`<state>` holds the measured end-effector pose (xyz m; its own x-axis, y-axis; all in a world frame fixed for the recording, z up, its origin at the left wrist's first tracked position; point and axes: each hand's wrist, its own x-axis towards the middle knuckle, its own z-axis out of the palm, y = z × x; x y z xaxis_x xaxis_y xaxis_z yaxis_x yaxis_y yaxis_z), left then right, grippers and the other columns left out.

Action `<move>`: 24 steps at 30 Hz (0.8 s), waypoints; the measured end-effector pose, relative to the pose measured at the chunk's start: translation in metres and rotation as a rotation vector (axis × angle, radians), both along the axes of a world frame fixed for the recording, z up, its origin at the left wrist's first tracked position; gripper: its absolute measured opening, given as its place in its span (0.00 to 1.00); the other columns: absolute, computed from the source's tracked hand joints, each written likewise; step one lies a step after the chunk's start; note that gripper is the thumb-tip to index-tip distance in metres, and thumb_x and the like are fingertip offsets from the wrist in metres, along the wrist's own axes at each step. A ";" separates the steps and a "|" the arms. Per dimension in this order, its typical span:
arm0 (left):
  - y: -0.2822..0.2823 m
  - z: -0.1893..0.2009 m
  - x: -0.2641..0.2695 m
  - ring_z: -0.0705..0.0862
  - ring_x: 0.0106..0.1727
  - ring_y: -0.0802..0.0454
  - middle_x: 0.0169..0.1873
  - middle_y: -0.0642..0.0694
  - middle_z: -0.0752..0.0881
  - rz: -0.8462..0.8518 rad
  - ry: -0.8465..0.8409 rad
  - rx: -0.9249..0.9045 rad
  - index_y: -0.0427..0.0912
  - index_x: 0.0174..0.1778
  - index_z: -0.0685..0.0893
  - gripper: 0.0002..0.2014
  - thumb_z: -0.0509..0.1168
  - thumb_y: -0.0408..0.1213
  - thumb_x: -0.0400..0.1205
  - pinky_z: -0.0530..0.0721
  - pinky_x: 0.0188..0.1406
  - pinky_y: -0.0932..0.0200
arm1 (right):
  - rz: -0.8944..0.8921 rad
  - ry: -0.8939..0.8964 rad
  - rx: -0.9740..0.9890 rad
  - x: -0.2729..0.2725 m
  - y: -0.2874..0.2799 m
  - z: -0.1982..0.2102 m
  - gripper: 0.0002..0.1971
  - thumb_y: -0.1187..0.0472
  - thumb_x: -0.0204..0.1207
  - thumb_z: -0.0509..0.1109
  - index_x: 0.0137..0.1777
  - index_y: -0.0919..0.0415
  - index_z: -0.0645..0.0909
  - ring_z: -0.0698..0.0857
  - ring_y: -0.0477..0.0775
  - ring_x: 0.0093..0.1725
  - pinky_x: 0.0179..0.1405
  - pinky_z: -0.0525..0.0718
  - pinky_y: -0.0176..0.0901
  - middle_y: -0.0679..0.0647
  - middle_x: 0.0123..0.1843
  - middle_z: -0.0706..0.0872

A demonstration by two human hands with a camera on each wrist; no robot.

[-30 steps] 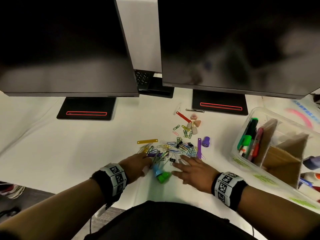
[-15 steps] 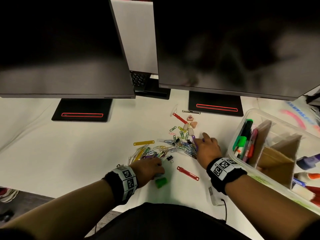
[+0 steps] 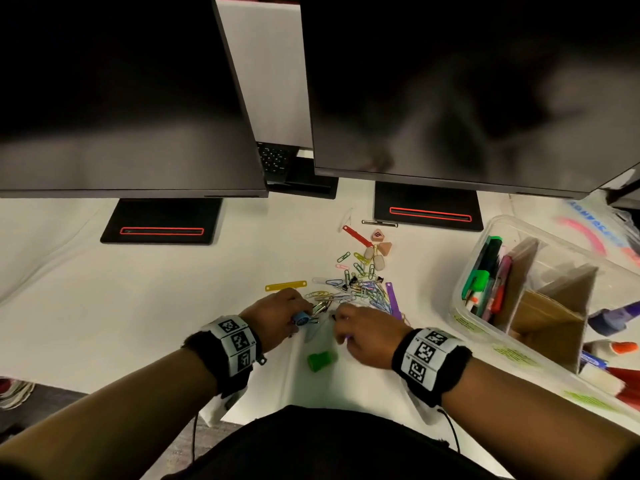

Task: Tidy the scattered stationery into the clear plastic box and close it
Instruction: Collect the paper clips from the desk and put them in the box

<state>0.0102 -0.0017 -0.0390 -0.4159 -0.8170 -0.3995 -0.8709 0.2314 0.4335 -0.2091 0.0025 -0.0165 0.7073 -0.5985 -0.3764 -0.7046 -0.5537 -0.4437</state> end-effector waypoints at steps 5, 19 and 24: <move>0.003 0.005 0.003 0.76 0.69 0.49 0.68 0.48 0.75 0.045 0.023 -0.040 0.49 0.68 0.78 0.21 0.64 0.32 0.79 0.72 0.68 0.63 | 0.145 0.111 0.098 0.023 0.014 -0.022 0.21 0.52 0.81 0.63 0.71 0.60 0.73 0.79 0.64 0.59 0.58 0.78 0.53 0.61 0.68 0.71; -0.006 0.027 -0.018 0.79 0.65 0.50 0.63 0.48 0.79 0.065 0.105 -0.109 0.46 0.64 0.82 0.18 0.66 0.31 0.78 0.75 0.68 0.60 | -0.299 -0.166 -0.037 -0.029 0.012 0.037 0.16 0.53 0.81 0.63 0.65 0.59 0.77 0.79 0.55 0.58 0.57 0.77 0.45 0.56 0.60 0.77; -0.022 0.046 -0.065 0.79 0.64 0.50 0.63 0.46 0.80 -0.008 0.182 -0.129 0.43 0.65 0.81 0.18 0.68 0.34 0.79 0.73 0.64 0.66 | -0.569 -0.219 -0.193 -0.100 0.021 0.092 0.13 0.59 0.77 0.70 0.60 0.61 0.81 0.80 0.52 0.54 0.50 0.69 0.31 0.55 0.55 0.80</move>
